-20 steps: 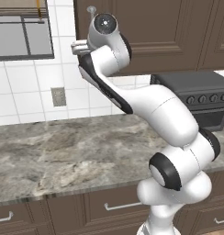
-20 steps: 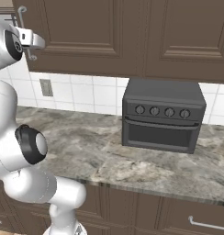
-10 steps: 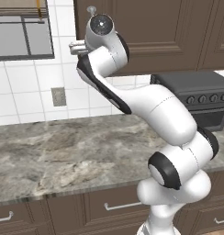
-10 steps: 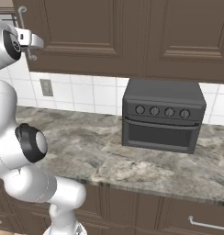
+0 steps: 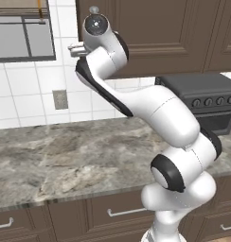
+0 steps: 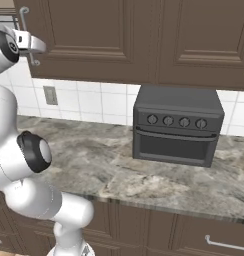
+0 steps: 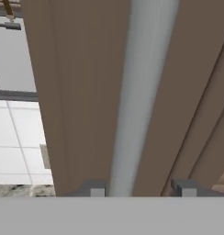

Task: Open the cabinet and move the ladle to the pot. Then close the cabinet.

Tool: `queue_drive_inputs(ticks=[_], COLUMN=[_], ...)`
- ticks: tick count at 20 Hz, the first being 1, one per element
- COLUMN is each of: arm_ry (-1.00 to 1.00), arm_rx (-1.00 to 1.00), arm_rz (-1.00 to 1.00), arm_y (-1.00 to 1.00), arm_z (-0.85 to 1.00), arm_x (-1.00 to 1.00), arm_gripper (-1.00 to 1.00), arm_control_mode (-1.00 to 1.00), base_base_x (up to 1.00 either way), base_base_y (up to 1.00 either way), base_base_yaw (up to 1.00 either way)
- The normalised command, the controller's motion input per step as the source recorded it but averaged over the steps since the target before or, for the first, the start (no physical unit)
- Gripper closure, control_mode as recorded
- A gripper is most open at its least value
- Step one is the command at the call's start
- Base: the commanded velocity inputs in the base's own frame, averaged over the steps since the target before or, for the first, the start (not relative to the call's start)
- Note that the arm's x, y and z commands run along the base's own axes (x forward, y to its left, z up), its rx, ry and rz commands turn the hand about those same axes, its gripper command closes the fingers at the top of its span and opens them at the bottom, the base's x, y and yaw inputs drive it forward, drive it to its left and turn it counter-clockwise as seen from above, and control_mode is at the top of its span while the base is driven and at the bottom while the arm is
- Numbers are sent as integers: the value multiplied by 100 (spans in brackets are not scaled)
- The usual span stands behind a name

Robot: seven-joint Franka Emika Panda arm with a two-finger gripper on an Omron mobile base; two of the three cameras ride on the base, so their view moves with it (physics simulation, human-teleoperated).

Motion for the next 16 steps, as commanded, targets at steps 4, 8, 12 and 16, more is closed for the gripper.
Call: queue_drive_inputs(ticks=[4, 8, 12, 16], arm_ry=[-2, -6, -8, -1], arm_rx=[-6, -6, -4, 0], arm_rz=[0, 0, 0, 0], arm_y=[33, 42, 44, 11], arm_z=[-1, -6, -20, -28], arm_x=[9, 0, 1, 22], arm_gripper=[100, 100, 100, 100], arm_control_mode=[-100, -100, -100, -100], base_base_x=[0, 0, 0, 0], base_base_y=[0, 0, 0, 0], base_base_yaw=[0, 0, 0, 0])
